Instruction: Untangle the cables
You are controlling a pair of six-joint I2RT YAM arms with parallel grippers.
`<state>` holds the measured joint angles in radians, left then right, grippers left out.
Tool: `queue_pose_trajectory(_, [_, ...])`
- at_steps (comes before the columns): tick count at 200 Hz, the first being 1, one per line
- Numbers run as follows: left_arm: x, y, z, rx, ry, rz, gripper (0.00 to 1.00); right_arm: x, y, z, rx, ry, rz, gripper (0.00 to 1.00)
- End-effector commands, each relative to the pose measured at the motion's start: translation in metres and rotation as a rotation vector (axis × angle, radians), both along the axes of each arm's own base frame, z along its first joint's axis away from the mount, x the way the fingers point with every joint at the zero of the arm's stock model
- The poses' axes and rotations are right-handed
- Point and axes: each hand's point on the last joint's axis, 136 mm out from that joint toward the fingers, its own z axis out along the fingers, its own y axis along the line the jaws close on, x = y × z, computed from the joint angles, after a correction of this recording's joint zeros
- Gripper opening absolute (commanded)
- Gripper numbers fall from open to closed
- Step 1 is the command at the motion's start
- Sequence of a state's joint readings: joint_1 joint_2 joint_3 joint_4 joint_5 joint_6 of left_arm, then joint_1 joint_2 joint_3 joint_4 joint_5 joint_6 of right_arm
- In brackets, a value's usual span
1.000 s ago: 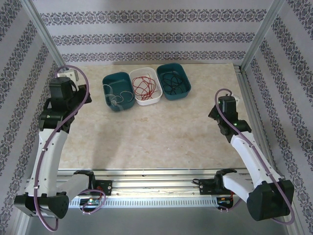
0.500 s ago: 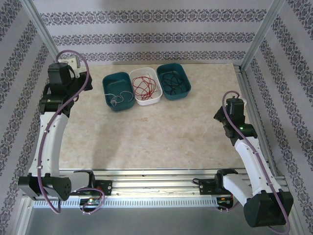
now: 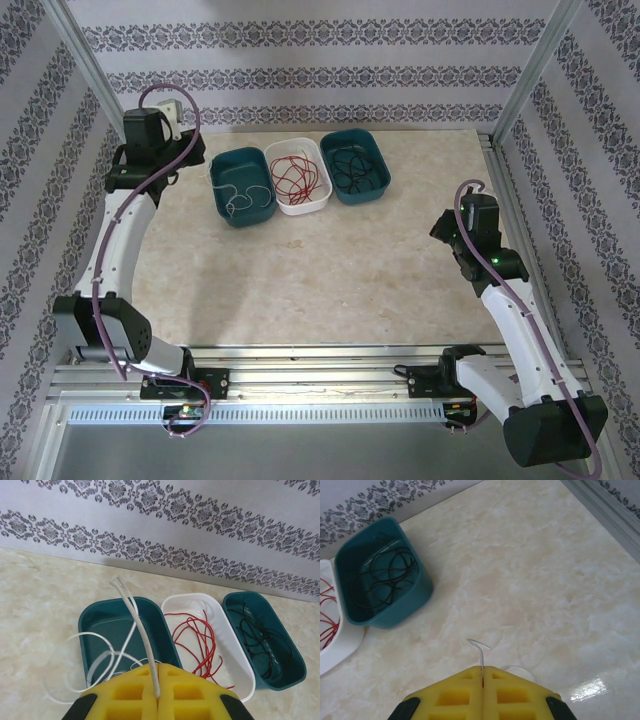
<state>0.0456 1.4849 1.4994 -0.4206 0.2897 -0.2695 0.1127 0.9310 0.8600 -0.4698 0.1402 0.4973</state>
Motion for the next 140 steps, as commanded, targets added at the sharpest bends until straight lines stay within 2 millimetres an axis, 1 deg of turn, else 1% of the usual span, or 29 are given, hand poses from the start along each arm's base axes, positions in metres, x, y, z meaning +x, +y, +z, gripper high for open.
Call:
queue_pose_trajectory(1, [0.016,-0.012,0.012,-0.031,-0.055,-0.042,0.0,0.001,0.007,0.021,-0.008,-0.039,0.033,0.0])
queue_pose_trajectory(45, [0.03,-0.022,-0.005,-0.044,-0.018,-0.08,0.0,0.005,0.017,0.04,-0.02,-0.069,0.073,0.0])
queue_pose_trajectory(65, [0.037,-0.028,-0.018,-0.043,0.013,-0.091,0.0,0.009,0.026,0.052,-0.019,-0.084,0.107,0.0])
queue_pose_trajectory(91, [0.048,-0.031,-0.047,-0.043,0.08,-0.092,0.0,0.013,0.042,0.071,-0.015,-0.117,0.165,0.0])
queue_pose_trajectory(108, [0.054,-0.031,-0.07,-0.034,0.129,-0.082,0.0,0.015,0.054,0.086,-0.021,-0.142,0.205,0.0])
queue_pose_trajectory(140, [0.063,-0.037,-0.11,-0.034,0.205,-0.094,0.0,0.02,0.075,0.118,-0.035,-0.205,0.27,0.0])
